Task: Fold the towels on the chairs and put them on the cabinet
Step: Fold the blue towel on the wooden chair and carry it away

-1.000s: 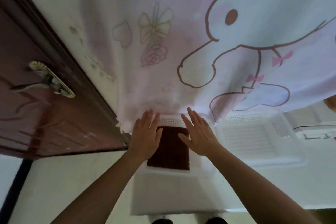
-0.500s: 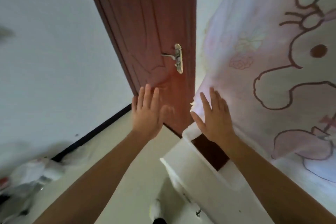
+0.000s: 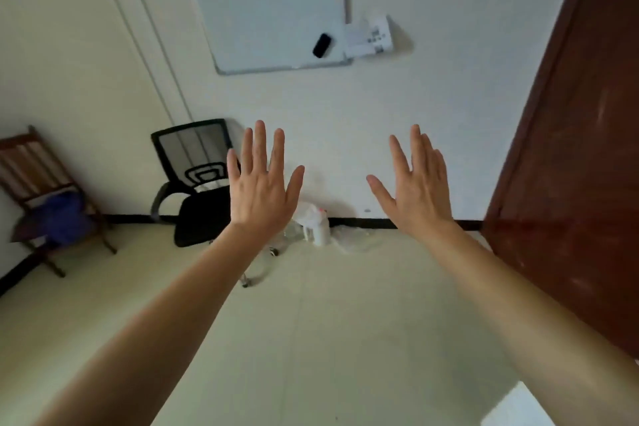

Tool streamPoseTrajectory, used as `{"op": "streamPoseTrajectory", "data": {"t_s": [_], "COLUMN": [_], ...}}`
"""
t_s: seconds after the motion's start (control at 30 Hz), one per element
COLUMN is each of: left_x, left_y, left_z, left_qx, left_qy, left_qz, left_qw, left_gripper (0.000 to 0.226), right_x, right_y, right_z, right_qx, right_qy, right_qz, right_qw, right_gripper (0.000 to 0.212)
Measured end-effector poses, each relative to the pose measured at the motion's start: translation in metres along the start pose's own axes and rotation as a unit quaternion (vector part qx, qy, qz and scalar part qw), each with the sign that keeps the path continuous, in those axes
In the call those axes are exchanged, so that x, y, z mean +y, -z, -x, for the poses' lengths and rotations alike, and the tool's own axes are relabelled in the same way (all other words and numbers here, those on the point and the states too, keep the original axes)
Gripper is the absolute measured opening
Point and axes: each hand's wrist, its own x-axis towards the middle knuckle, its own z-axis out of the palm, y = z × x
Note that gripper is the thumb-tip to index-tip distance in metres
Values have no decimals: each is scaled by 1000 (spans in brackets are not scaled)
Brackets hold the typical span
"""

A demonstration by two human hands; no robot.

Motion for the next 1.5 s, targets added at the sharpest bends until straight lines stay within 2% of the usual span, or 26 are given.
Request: {"op": "streamPoseTrajectory", "data": {"t_s": [0.27,0.47,0.7,0.93,1.03,1.27,1.5], "left_x": [-309,-470,-607,-755,-816,-944,-1118], "left_y": [68,79,33,-29,-49,-100,-171], "left_z": [81,135,119,24,-12,-55,-121], "left_qx": [4,-16,-29,-44,-62,-90,-103], "left_qy": [163,282,345,398,405,427,416], "left_qz": [-118,-148,-173,-179,-194,-196,-201], "left_qw": [980,948,922,899,892,878,881], "left_gripper": [69,70,70,71,72,71,74], "right_x": [-344,-536,-665,-776,-829,-946,-1082], "right_y": [-82,-143,-236,-354,-400,-489,-595], "right_z": [-72,-83,-142,-266,-329,-405,-482], "right_qx": [-36,-104,-111,-143,-149,-186,-192], "right_qy": [153,249,304,344,363,401,431], "right_qz": [-120,-146,-176,-187,-182,-174,-156], "right_qw": [980,952,930,909,902,880,868], "right_gripper": [78,80,79,79,79,78,78]}}
